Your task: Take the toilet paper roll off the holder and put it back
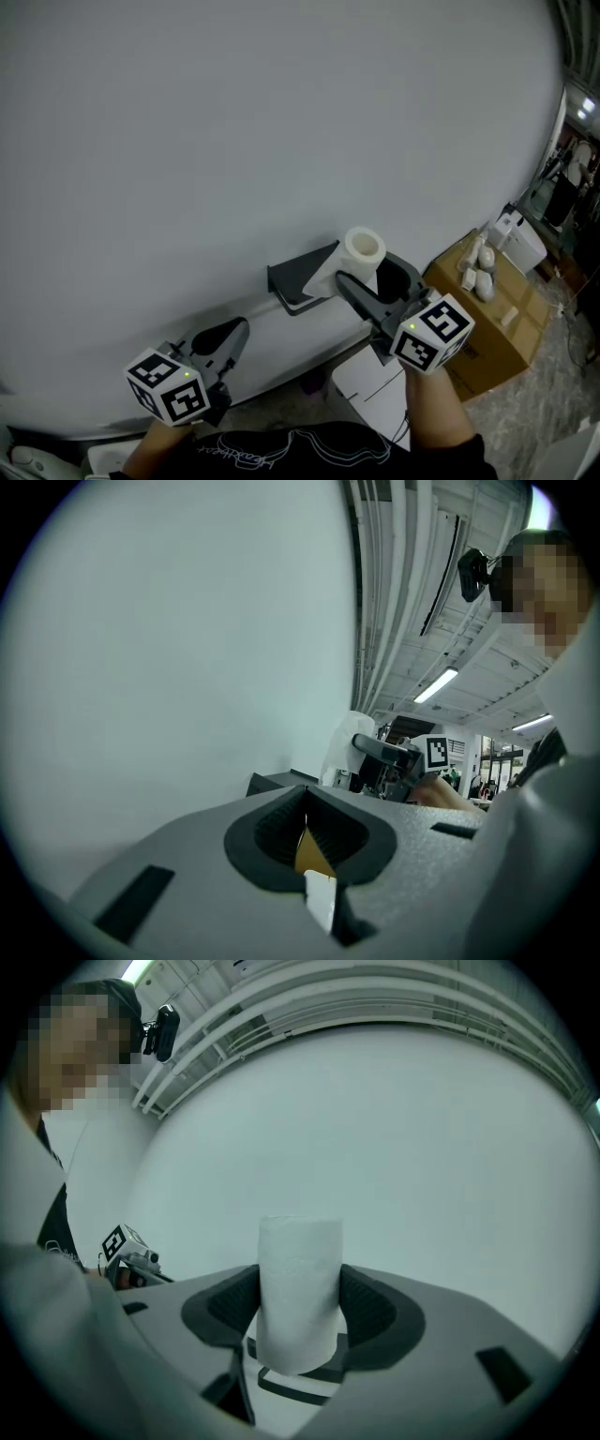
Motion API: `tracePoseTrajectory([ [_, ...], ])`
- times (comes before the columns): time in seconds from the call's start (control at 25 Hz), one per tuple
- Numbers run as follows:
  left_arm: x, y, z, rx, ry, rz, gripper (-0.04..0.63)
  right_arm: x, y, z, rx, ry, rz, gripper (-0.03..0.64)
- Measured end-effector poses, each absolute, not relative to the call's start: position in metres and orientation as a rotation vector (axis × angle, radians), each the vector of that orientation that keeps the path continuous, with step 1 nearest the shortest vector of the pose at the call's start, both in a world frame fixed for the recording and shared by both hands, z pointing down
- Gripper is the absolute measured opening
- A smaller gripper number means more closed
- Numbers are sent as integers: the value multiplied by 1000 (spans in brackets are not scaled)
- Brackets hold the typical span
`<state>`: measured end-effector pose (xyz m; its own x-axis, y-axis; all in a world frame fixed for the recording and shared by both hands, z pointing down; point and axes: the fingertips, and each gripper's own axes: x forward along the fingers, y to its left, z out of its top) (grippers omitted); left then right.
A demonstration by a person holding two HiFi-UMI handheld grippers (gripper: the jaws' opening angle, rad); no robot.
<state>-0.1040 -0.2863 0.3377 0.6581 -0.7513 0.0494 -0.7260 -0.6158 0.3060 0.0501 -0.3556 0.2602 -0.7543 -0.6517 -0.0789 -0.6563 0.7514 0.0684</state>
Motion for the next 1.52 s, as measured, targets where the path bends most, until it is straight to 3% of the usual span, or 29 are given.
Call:
tracePoseTrajectory([
  [1.28, -107, -306, 348, 2536, -1253, -70, 6, 34, -437, 319, -1172, 2972, 12, 267],
  [1.52, -107, -300, 349, 2546, -1244, -65, 6, 39, -434, 312, -1189, 2912, 21, 330],
])
